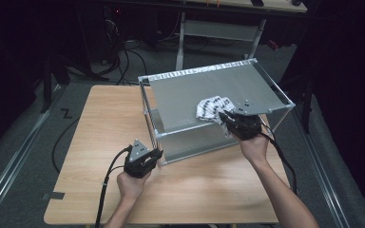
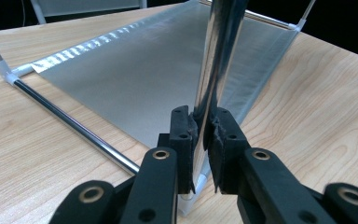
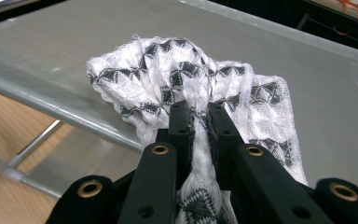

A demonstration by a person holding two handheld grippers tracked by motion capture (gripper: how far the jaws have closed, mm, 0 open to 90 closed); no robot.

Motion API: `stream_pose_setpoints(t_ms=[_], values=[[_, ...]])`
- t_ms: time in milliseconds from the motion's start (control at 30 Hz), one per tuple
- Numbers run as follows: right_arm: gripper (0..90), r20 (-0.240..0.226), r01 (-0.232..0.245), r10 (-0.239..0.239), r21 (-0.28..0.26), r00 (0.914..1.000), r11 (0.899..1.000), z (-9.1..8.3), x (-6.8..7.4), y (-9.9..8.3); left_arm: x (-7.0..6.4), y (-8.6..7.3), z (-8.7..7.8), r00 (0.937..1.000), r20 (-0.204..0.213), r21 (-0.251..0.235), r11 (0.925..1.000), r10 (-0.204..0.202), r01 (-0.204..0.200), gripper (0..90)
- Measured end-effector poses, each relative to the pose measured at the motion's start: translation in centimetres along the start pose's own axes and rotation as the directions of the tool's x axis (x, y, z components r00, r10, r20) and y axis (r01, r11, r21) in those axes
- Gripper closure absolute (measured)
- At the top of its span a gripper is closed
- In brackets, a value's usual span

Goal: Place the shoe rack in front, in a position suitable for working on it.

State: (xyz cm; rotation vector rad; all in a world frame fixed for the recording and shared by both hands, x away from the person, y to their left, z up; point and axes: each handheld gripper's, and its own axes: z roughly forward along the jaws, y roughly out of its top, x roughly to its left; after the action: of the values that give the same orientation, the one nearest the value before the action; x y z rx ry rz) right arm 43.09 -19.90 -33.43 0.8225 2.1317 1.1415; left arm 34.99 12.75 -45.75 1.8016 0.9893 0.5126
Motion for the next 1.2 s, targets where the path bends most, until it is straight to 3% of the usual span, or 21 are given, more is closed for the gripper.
stream_pose_setpoints(t_ms=[367,733,833,933,1033,1200], values=[[82.6,-0.097,0.053,-0.054,-0.02,0.9938,0.998,1.1,3.8,1.5,0.0,0.0,0.0,1.0,-0.001,0.002,1.0,0.001,-0.001,80.4],[82.3,-0.155,0.096,-0.102,-0.048,0.9826,0.994,1.8,7.2,2.6,0.0,0.0,0.0,1.0,0.0,0.001,1.0,-0.003,0.003,80.3],[82.2,-0.153,0.121,-0.129,-0.062,0.9798,0.991,1.9,7.9,2.7,0.0,0.0,0.0,1.0,0.0,0.001,1.0,-0.002,0.002,80.3],[82.2,-0.155,0.119,-0.127,-0.06,0.9797,0.991,1.8,7.8,2.7,0.0,0.0,0.0,1.0,0.0,0.001,1.0,-0.001,0.001,80.3],[82.2,-0.127,0.139,-0.145,-0.056,0.9813,0.989,1.6,7.4,2.4,0.0,0.0,0.0,1.0,0.003,0.001,1.0,-0.001,0.001,80.3],[82.2,-0.066,0.097,-0.099,-0.037,0.9929,0.995,0.9,4.7,1.4,0.1,0.0,0.0,1.0,0.006,0.0,1.0,-0.003,0.003,80.2]])
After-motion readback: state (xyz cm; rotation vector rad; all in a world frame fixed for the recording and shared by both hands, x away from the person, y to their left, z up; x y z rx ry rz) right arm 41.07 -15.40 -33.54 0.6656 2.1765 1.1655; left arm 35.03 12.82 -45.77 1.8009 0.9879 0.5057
